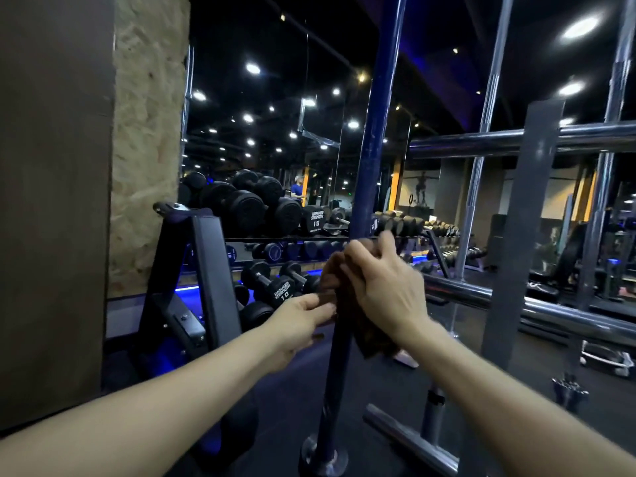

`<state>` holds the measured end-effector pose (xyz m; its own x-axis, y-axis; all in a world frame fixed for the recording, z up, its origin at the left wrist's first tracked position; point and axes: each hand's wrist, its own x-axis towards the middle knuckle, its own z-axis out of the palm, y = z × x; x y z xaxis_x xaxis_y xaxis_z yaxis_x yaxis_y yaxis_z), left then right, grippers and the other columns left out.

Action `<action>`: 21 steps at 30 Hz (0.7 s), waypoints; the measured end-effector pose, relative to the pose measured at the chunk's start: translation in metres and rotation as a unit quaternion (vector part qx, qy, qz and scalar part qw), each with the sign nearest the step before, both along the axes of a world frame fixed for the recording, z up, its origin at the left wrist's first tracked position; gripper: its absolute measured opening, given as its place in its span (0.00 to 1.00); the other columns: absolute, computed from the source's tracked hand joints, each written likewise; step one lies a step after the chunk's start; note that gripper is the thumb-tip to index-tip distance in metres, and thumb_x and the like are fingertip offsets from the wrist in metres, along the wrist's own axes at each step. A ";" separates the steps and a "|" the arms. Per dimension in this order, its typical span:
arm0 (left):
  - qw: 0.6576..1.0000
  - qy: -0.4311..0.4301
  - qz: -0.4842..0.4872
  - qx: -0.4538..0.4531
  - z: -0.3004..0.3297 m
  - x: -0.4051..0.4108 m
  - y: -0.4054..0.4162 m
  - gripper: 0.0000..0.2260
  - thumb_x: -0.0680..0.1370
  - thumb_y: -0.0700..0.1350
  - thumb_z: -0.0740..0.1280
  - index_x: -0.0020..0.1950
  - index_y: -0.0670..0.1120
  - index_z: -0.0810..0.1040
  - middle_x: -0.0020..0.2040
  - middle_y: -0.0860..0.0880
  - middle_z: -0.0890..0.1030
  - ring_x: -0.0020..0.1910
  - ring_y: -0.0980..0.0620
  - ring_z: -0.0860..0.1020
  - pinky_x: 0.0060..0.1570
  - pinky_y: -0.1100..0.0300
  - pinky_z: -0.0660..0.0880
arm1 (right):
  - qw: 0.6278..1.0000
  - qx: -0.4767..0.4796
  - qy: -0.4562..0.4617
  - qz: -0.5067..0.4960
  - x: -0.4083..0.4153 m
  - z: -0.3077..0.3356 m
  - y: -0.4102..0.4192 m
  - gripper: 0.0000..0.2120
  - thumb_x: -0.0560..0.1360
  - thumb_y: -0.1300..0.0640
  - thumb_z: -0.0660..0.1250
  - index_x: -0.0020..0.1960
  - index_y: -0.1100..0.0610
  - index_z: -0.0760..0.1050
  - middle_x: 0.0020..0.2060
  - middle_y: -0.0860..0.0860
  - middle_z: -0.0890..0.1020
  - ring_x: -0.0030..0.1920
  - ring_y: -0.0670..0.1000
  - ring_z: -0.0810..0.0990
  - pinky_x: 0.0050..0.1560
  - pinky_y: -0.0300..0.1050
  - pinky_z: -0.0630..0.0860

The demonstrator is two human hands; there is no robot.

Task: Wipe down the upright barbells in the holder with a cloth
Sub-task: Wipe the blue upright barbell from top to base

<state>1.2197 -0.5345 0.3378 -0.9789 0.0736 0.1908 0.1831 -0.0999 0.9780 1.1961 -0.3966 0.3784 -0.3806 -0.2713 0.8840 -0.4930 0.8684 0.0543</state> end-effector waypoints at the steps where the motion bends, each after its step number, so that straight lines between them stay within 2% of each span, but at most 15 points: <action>1: 1.000 -0.002 -0.001 -0.005 0.001 0.000 0.000 0.09 0.81 0.39 0.60 0.47 0.47 0.78 0.37 0.54 0.81 0.37 0.61 0.77 0.39 0.66 0.70 | 1.000 -0.010 0.014 -0.003 0.001 0.013 -0.001 0.09 0.79 0.46 0.60 0.55 0.49 0.70 0.50 0.56 0.70 0.32 0.57 0.73 0.29 0.44 0.64; 3: 1.000 -0.004 0.002 -0.008 0.000 -0.002 0.000 0.08 0.81 0.41 0.60 0.48 0.48 0.78 0.36 0.57 0.82 0.37 0.62 0.78 0.41 0.65 0.68 | 0.999 -0.034 0.014 -0.015 -0.001 0.040 -0.004 0.11 0.79 0.46 0.59 0.58 0.50 0.72 0.56 0.56 0.67 0.37 0.54 0.67 0.34 0.46 0.64; 6: 1.000 -0.009 0.010 -0.001 -0.001 -0.007 0.000 0.08 0.81 0.43 0.60 0.49 0.49 0.79 0.39 0.56 0.82 0.41 0.61 0.78 0.43 0.64 0.69 | 0.998 -0.065 0.021 -0.008 -0.003 0.052 -0.011 0.12 0.79 0.46 0.60 0.59 0.50 0.71 0.57 0.56 0.64 0.38 0.53 0.65 0.33 0.44 0.62; 9: 1.000 -0.015 0.010 0.015 -0.003 -0.008 0.000 0.08 0.81 0.44 0.60 0.49 0.49 0.78 0.43 0.52 0.80 0.43 0.57 0.76 0.45 0.64 0.71 | 0.997 -0.067 -0.001 0.031 -0.005 0.015 -0.012 0.08 0.79 0.46 0.61 0.56 0.47 0.67 0.55 0.57 0.64 0.37 0.56 0.70 0.32 0.48 0.69; 12: 0.999 -0.029 0.008 0.042 -0.004 -0.003 0.000 0.08 0.82 0.42 0.59 0.47 0.47 0.77 0.43 0.50 0.80 0.39 0.57 0.77 0.36 0.67 0.74 | 0.998 -0.035 -0.039 0.036 -0.004 -0.025 -0.010 0.09 0.77 0.48 0.63 0.53 0.45 0.63 0.54 0.56 0.64 0.39 0.61 0.76 0.31 0.47 0.70; 15: 0.998 -0.042 0.017 0.045 -0.007 0.001 0.002 0.10 0.82 0.41 0.57 0.44 0.47 0.75 0.40 0.51 0.79 0.34 0.59 0.77 0.28 0.71 0.73 | 0.999 -0.018 -0.042 0.029 -0.002 -0.018 -0.005 0.07 0.77 0.48 0.63 0.53 0.48 0.70 0.53 0.56 0.66 0.39 0.61 0.76 0.32 0.48 0.72; 17: 0.998 -0.043 0.026 0.028 -0.006 -0.002 0.003 0.11 0.82 0.41 0.57 0.45 0.48 0.76 0.40 0.52 0.79 0.36 0.59 0.76 0.30 0.70 0.72 | 0.999 -0.027 -0.009 0.024 -0.002 0.000 -0.004 0.10 0.77 0.47 0.64 0.54 0.51 0.75 0.54 0.57 0.67 0.38 0.59 0.75 0.33 0.48 0.71; 21: 0.998 -0.051 0.026 0.025 -0.010 -0.005 0.001 0.11 0.83 0.42 0.56 0.47 0.49 0.77 0.42 0.52 0.80 0.39 0.58 0.77 0.31 0.70 0.73 | 0.996 -0.065 0.047 0.035 -0.010 0.017 -0.006 0.11 0.78 0.47 0.63 0.53 0.53 0.77 0.53 0.59 0.69 0.34 0.54 0.67 0.32 0.45 0.65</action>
<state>1.2142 -0.5334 0.3274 -0.9957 0.0159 0.0912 0.0880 -0.1431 0.9858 1.1866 -0.4029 0.3957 -0.2789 -0.1741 0.9444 -0.5503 0.8349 -0.0085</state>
